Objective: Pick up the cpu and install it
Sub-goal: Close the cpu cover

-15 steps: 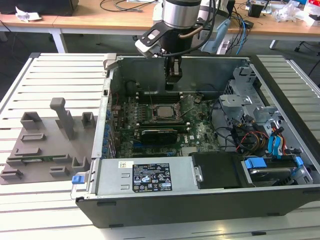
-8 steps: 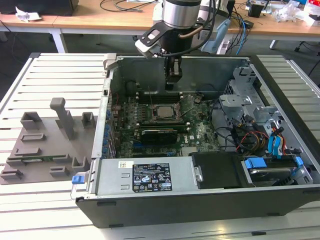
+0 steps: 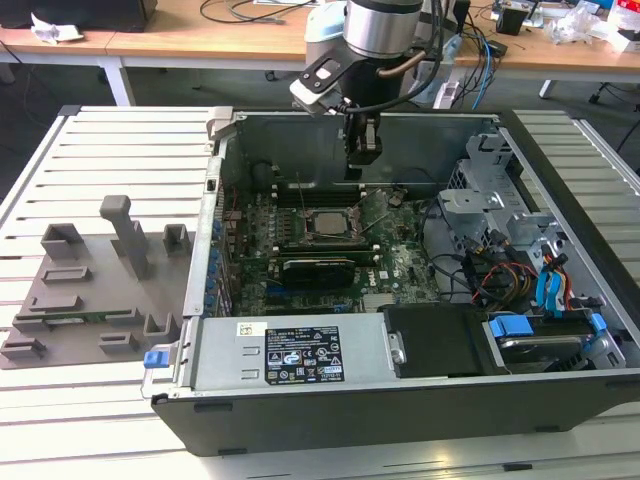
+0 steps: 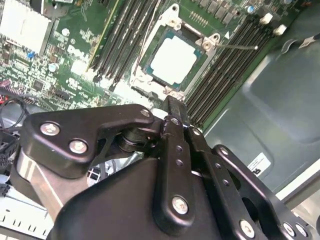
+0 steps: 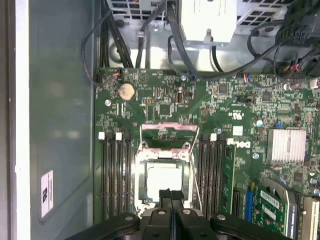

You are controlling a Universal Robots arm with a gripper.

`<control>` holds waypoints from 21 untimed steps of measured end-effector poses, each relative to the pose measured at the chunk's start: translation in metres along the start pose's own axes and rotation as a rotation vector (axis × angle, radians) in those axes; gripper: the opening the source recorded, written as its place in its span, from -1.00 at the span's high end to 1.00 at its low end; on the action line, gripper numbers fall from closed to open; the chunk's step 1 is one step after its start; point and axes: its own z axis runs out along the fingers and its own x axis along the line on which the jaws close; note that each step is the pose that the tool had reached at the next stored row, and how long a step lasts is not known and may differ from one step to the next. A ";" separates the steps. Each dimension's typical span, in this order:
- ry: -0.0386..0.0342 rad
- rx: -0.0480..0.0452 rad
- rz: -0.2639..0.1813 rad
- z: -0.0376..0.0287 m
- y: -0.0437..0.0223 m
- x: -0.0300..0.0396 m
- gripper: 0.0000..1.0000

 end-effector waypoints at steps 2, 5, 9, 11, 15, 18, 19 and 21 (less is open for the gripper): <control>0.0001 0.0000 0.000 -0.0001 0.0091 -0.0002 0.79; -0.0001 0.0001 0.000 0.0000 0.0187 -0.0004 0.79; -0.0005 0.0005 0.000 0.0020 0.0296 -0.0005 0.79; -0.0006 0.0012 0.000 0.0052 0.0338 -0.0005 0.79; -0.0007 0.0023 0.000 0.0115 0.0410 -0.0005 0.79; -0.0004 0.0021 0.000 0.0126 0.0498 -0.0005 0.79; -0.0003 0.0022 0.000 0.0129 0.0540 -0.0006 0.79; -0.0005 0.0022 0.000 0.0135 0.0593 -0.0007 0.79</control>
